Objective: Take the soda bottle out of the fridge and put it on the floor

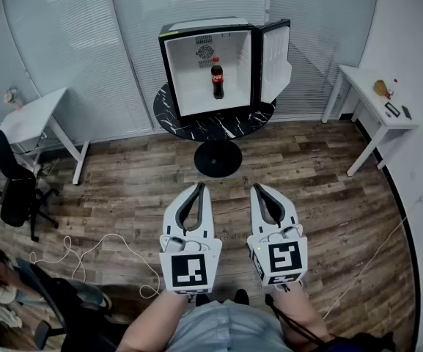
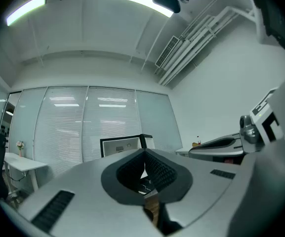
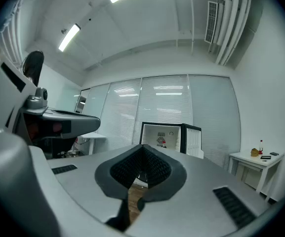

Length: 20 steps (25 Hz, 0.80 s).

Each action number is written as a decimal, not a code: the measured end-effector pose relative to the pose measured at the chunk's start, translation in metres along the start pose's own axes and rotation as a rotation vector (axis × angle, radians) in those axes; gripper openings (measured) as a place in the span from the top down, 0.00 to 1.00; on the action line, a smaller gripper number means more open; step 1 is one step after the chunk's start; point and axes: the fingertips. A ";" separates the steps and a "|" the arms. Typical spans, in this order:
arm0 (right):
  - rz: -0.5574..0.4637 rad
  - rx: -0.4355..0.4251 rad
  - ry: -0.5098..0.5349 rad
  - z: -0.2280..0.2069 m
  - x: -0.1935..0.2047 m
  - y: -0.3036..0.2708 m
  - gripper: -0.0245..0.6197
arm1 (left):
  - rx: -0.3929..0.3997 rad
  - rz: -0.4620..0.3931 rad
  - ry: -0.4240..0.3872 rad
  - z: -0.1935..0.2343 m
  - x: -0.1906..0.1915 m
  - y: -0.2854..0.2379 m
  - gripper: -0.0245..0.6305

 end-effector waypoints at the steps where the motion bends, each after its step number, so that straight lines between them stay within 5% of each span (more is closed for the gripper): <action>1: -0.002 0.000 -0.001 -0.003 0.001 0.000 0.94 | -0.001 -0.001 -0.001 -0.003 0.001 -0.002 0.93; 20: 0.021 -0.028 -0.081 -0.082 0.044 0.006 0.94 | -0.038 0.103 -0.022 -0.071 0.042 -0.037 0.93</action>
Point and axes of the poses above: the fingertips, and each gripper's own axes: y backward along the fingers, z to its left, x out of its underside, and after that the axes turned 6 degrees about -z, right-handed
